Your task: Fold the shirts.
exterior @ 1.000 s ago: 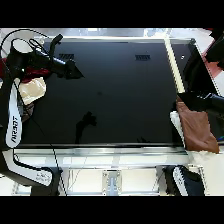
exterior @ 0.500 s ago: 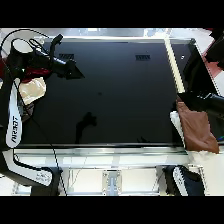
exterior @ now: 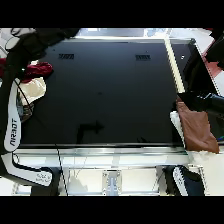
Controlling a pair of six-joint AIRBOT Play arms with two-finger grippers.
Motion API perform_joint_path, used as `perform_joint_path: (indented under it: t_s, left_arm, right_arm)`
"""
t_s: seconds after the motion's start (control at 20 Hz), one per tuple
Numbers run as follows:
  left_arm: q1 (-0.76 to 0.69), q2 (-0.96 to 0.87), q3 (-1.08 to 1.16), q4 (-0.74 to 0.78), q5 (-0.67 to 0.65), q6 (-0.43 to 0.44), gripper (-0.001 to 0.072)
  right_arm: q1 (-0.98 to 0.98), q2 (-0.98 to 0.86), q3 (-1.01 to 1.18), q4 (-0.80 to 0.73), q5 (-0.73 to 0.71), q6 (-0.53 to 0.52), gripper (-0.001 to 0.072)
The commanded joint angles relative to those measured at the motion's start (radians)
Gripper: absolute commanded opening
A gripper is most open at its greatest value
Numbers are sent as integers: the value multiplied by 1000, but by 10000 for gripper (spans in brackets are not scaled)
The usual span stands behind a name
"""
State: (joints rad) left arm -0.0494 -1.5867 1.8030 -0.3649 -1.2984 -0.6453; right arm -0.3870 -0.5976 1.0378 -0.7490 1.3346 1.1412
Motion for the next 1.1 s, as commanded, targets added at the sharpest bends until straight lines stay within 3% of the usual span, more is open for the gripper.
perform_joint_path:
  t_s: [0.0,0.1,0.2,0.3,0.35,0.4,0.5,0.6,0.65,0.75,0.8,0.85,1.05]
  left_arm:
    - [-7,100,1,-14,-73,265,8]
    - [-7,216,1,328,-31,240,8]
    - [-15,360,1,685,122,142,7]
    - [-19,490,1,920,302,16,7]
    - [-19,553,1,1019,393,-81,7]
    - [-19,607,1,1123,470,-235,7]
    - [-19,698,1,1427,512,-540,7]
    - [-19,756,1,1755,405,-816,7]
    - [-19,771,0,1870,319,-895,7]
    - [-19,776,0,2005,116,-945,8]
    - [-19,771,-2,2023,29,-945,8]
    - [-19,762,-2,2023,-51,-945,8]
    - [-19,711,-5,2021,-191,-945,8]
  right_arm:
    - [1,0,1,0,0,0,323]
    - [1,0,1,0,0,0,323]
    - [1,0,1,0,0,0,323]
    - [1,0,1,0,0,0,323]
    - [1,0,1,0,0,1,323]
    - [1,0,1,0,0,0,323]
    - [1,0,1,5,-19,1,323]
    - [1,-1,0,19,-26,20,323]
    - [1,-2,0,20,-43,26,313]
    - [1,0,0,29,-166,25,250]
    - [1,0,0,108,-279,39,102]
    - [1,0,0,238,-431,76,17]
    - [1,0,0,1002,-1167,172,13]
